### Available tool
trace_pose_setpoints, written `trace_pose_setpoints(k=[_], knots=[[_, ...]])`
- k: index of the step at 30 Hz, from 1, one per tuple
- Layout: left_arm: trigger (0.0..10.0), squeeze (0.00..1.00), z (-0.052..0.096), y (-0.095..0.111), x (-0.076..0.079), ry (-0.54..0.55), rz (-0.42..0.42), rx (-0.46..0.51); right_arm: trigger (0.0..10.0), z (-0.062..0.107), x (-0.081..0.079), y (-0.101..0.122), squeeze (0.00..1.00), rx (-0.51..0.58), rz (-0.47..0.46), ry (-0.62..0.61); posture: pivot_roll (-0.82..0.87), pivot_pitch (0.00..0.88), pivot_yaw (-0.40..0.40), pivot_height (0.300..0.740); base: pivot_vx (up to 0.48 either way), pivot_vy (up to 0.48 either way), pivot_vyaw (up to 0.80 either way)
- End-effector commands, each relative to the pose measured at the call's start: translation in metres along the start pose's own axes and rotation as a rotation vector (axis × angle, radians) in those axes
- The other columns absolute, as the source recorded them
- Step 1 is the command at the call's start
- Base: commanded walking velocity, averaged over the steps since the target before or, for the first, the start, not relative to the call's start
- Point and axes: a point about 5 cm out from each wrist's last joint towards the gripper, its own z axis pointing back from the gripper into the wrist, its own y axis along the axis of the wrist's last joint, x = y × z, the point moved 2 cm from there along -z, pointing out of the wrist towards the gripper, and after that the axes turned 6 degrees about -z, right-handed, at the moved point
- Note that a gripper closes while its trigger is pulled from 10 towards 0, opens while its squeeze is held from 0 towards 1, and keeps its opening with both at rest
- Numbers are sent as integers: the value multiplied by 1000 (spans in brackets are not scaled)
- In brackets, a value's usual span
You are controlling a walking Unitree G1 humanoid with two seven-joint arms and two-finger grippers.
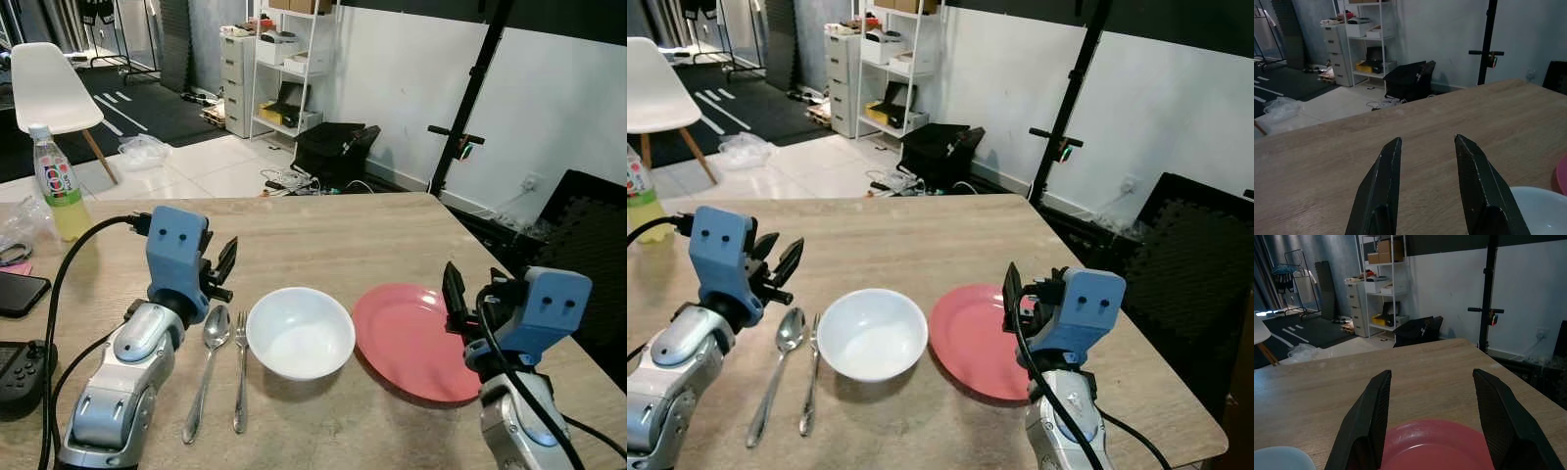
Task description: Setting the table
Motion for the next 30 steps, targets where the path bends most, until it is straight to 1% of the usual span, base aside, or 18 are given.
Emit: trace_pose_setpoints(k=[1,2,3,20,25,28,30], knots=[[10000,0,-2,1,4,-31,-7,14,10000,1,4,-1,0,-5,-7,-25,37,1,-2,740,424,0,-800],[10000,0,-2,1,5,-37,-17,14,10000,1,4,-2,0,-9,-18,-28,36,2,0,740,424,0,-800],[10000,0,-2,1,5,-37,-4,17,10000,2,4,-2,0,-8,-19,-28,34,3,1,740,439,0,-800],[10000,0,-4,2,8,-48,9,30,10000,3,5,-1,0,-7,-8,-34,30,9,6,740,455,0,-789],[10000,0,-4,2,8,-47,11,31,10000,3,4,-1,0,-5,0,-29,30,10,5,740,456,0,0],[10000,0,-4,2,9,-51,23,31,10000,3,4,-1,0,-6,1,-28,29,11,6,740,300,-259,0],[10000,0,-3,4,11,-62,49,45,10000,3,5,-1,0,-7,2,-30,28,12,5,740,0,0,0]])
